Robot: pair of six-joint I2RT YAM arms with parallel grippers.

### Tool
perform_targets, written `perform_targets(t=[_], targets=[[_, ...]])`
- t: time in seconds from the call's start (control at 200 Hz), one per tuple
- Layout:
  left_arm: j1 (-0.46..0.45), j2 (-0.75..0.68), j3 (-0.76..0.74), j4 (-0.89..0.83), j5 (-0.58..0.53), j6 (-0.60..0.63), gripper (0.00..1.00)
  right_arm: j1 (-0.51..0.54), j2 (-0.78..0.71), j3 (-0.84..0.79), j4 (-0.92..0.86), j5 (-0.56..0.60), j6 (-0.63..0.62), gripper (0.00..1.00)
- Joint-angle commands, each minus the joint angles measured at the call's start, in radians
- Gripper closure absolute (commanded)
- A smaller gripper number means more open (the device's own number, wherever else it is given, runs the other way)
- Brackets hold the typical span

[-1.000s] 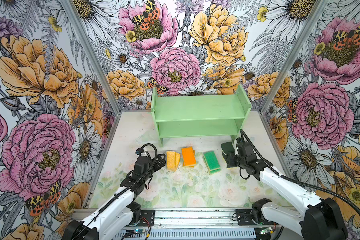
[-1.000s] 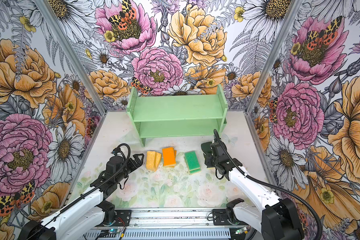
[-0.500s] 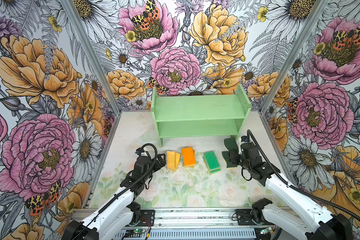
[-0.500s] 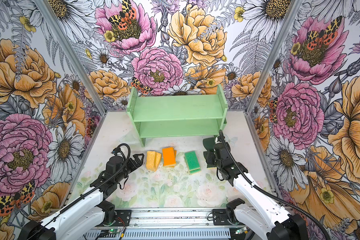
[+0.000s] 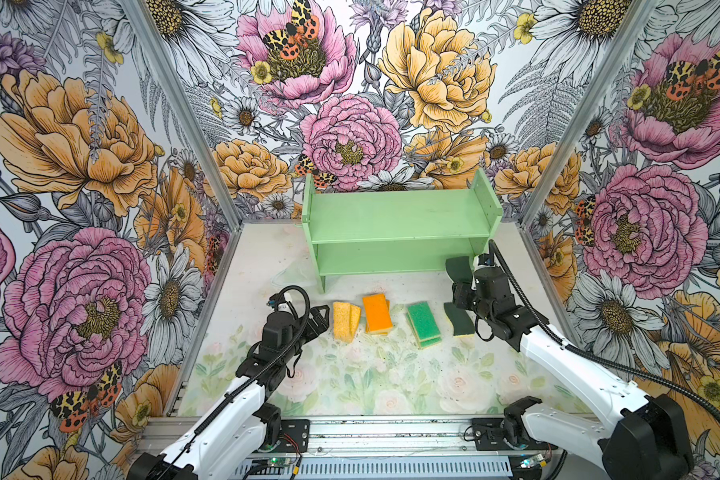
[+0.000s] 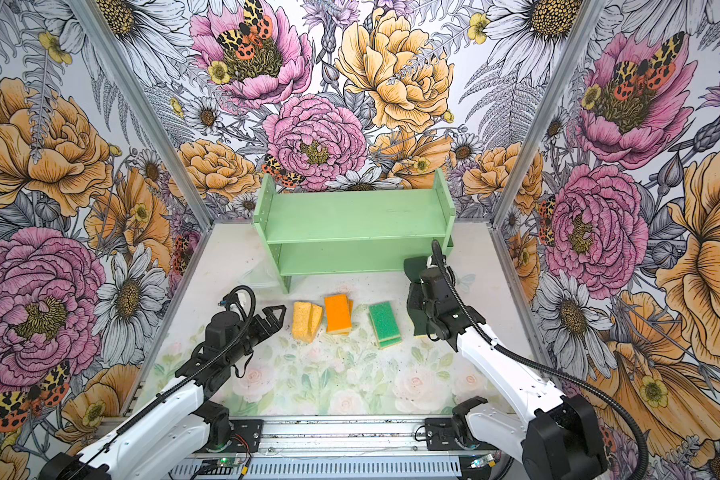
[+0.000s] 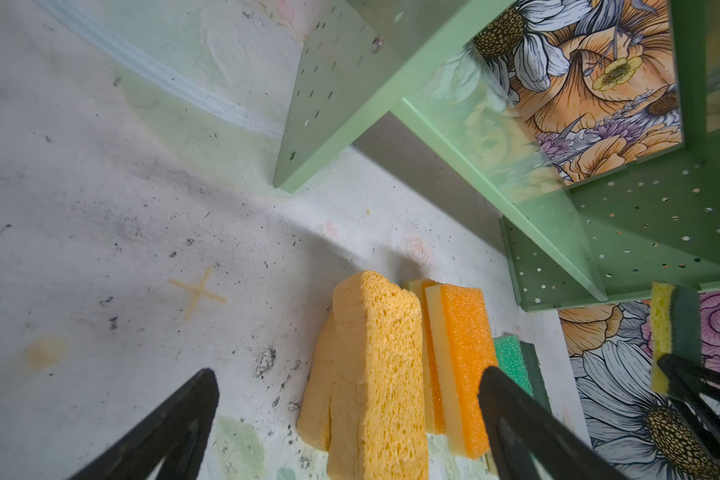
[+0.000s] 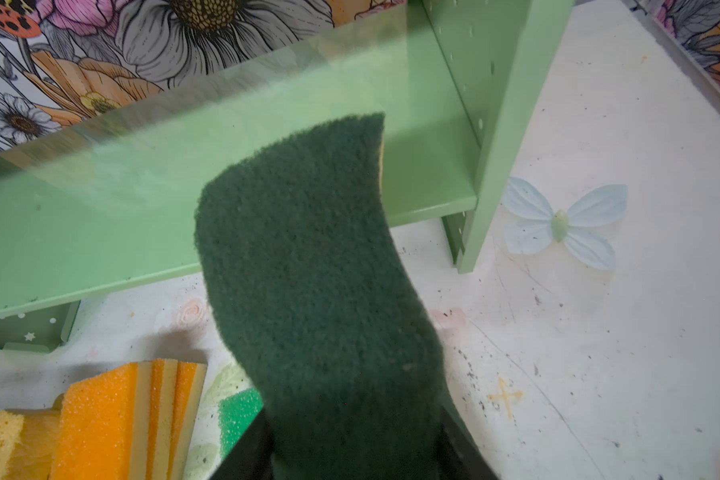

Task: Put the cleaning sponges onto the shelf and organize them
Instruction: 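Lift the dark green scouring pad with the right gripper toward the shelf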

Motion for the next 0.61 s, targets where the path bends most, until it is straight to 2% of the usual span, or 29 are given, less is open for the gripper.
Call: perform_targets(t=[0.0, 0.42, 0.6], targets=[[0.024, -0.021, 0.03, -0.027, 0.092, 0.033, 0.01, 0.009, 0.033, 0.032, 0.09, 0.03, 0.019, 0.49], [0.065, -0.067, 0.053, -0.093, 0.345, 0.046, 0.01, 0.024, 0.167, 0.13, 0.168, 0.072, 0.014, 0.49], [0.067, -0.061, 0.085, -0.14, 0.377, 0.095, 0.01, 0.028, 0.213, 0.153, 0.216, 0.087, 0.026, 0.49]])
